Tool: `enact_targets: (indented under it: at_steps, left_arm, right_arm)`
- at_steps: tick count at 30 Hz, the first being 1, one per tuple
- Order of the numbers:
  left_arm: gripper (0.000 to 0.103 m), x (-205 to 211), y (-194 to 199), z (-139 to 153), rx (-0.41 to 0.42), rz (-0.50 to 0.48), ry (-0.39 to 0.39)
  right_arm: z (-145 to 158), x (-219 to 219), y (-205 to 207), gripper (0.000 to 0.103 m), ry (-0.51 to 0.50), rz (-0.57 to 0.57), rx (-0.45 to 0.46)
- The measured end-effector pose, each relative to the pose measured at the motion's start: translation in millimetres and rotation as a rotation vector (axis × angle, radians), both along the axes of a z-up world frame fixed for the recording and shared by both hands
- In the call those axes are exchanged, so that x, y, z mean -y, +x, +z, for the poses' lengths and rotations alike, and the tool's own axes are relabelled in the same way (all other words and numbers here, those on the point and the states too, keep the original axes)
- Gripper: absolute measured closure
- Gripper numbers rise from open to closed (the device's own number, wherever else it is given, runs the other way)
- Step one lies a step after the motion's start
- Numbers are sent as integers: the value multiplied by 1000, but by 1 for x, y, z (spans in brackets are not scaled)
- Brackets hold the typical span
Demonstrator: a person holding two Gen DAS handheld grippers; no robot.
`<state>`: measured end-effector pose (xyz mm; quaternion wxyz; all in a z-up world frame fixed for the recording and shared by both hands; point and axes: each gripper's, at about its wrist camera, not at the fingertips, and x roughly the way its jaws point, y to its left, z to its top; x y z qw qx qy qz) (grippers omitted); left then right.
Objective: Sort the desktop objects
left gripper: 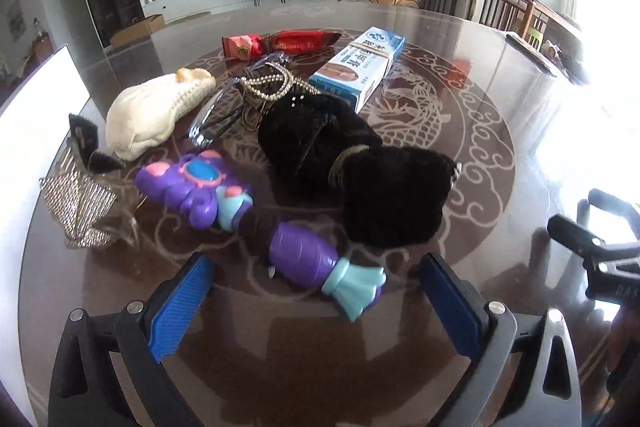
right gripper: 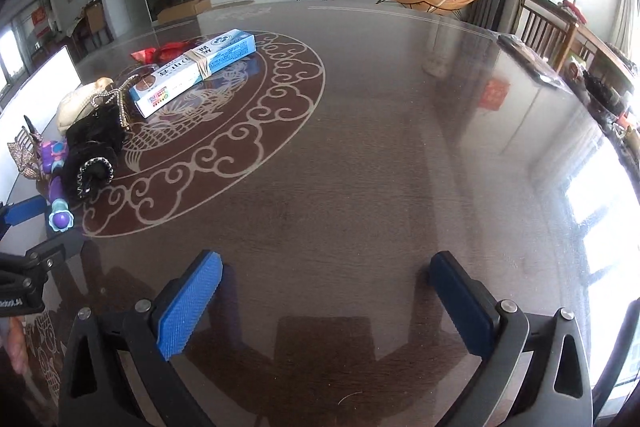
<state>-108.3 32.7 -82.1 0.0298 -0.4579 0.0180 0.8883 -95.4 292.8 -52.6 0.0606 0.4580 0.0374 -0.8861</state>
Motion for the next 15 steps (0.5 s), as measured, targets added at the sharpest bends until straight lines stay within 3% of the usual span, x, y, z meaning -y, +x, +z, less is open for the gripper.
enact_targets:
  at_steps: [5,15]
  left_arm:
    - [0,-12,-30,0,-4,-42,3]
    - [0,-11,-32,1,-4,-36,6]
  right_arm:
    - [-1,0,0,0,0,0,-1]
    - [-2,0,0,0,1,0,-2]
